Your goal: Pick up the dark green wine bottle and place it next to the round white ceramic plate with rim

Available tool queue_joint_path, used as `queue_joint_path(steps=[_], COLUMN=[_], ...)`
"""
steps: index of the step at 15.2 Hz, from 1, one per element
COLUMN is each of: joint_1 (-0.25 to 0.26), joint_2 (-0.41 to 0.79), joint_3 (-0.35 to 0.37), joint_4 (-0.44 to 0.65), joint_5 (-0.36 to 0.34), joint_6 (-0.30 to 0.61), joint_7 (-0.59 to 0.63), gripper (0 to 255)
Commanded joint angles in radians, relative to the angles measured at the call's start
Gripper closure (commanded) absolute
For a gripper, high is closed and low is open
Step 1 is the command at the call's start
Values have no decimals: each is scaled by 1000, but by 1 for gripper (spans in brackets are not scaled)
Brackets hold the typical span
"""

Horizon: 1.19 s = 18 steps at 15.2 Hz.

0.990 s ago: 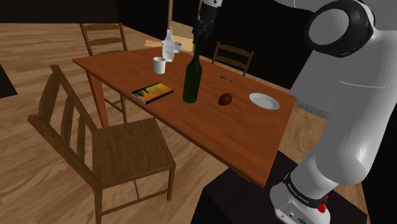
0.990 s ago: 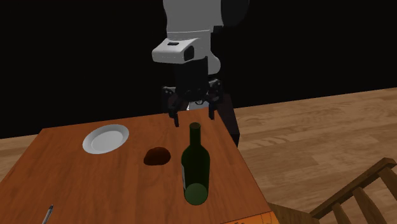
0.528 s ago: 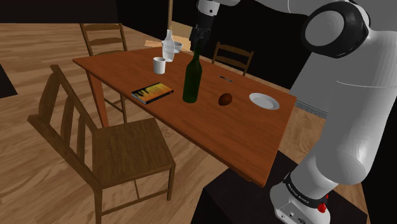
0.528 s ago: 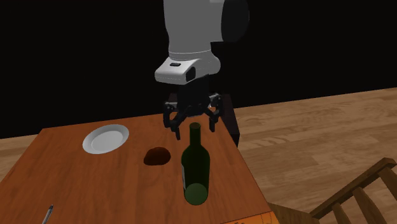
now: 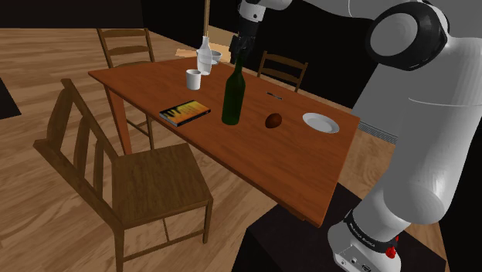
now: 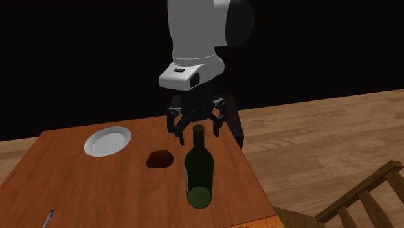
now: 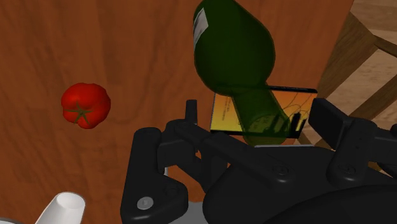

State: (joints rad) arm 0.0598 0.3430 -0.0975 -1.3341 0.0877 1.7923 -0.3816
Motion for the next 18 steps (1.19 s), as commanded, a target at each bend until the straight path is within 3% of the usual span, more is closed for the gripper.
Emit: queue_joint_path(steps=[1, 10, 18], joint_1=[0, 0, -6], joint_2=[0, 0, 30], joint_3=[0, 0, 0], joint_4=[0, 0, 154], joint_5=[0, 0, 2], joint_6=[0, 0, -124], joint_7=[0, 0, 6], gripper=[255, 255, 255])
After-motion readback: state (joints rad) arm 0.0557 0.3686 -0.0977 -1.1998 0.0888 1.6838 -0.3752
